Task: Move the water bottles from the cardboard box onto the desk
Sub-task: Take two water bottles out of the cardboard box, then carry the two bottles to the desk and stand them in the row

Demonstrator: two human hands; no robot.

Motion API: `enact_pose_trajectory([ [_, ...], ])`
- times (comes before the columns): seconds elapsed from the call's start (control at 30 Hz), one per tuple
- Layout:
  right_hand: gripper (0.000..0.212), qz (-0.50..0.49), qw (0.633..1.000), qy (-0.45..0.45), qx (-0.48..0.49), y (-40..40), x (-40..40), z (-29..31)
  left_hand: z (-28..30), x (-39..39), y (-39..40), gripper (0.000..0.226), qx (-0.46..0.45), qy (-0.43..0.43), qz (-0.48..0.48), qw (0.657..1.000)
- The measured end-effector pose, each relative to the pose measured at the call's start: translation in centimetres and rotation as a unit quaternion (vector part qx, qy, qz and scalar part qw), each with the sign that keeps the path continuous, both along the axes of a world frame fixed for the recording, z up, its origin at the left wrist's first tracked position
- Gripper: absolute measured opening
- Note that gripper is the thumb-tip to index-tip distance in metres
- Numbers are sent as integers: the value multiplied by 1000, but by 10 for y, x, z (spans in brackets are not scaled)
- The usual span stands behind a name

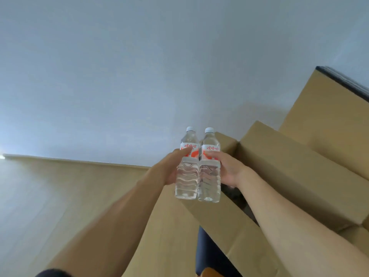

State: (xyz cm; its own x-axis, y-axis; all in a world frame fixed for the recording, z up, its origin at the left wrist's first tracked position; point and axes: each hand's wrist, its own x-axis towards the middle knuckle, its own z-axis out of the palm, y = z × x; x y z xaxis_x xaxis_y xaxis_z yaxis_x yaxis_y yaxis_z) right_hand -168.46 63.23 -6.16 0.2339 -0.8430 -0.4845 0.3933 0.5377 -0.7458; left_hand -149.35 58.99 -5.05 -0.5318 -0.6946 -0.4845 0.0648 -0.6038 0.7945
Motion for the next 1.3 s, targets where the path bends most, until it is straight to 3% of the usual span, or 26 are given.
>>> enact_pose_trajectory([
  [0.07,66,51,998,3,-26,-14,33,2,1,40,-3,28,-26,20,0,999],
  [0.17,78,101,993,15,-57,-38,90,5,4,105,-6,30,-79,-19,52,995],
  [0.3,67,143,986,36,-74,-67,180,6,6,194,-6,27,-84,-58,152,983],
  [0.43,57,205,975,50,-73,-81,270,5,6,280,2,53,-65,-66,257,962],
  [0.67,49,285,953,45,-91,-91,414,-3,0,415,27,58,-49,-6,340,939],
  [0.83,57,333,938,37,-91,-104,507,-13,-6,500,44,58,-45,14,404,914],
  [1.0,57,430,896,-17,-108,-107,597,-12,-8,575,60,57,-59,2,458,887],
  [1.3,46,561,815,-57,-131,-122,741,-18,-20,679,76,77,-74,-60,553,828],
])
